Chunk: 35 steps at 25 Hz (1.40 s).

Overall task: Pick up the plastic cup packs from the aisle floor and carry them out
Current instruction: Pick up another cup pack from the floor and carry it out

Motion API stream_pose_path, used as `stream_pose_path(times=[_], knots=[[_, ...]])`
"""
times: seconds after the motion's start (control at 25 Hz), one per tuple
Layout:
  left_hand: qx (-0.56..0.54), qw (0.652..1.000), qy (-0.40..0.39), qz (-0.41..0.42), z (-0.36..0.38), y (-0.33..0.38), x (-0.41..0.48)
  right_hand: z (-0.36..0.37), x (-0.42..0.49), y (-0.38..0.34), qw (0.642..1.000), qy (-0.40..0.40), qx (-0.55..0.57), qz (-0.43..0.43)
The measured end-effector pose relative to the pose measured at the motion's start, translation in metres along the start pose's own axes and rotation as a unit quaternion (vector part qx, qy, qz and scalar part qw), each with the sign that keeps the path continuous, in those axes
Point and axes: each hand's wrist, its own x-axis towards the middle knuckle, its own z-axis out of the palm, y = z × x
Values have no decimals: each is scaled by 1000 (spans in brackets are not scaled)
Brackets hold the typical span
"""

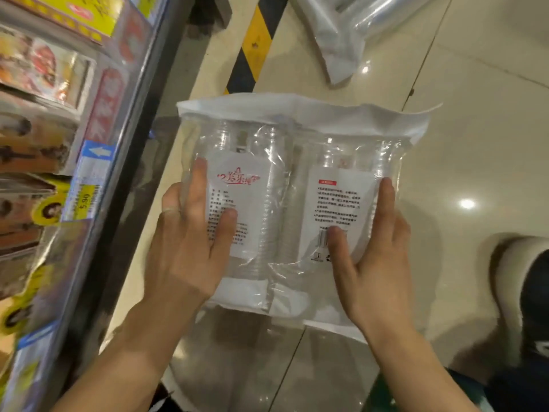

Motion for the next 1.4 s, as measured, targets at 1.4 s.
stream_pose_path(times=[1.4], knots=[[-141,862,359,330,-808,619,-143,-810,-220,-587,843,434,69,-312]])
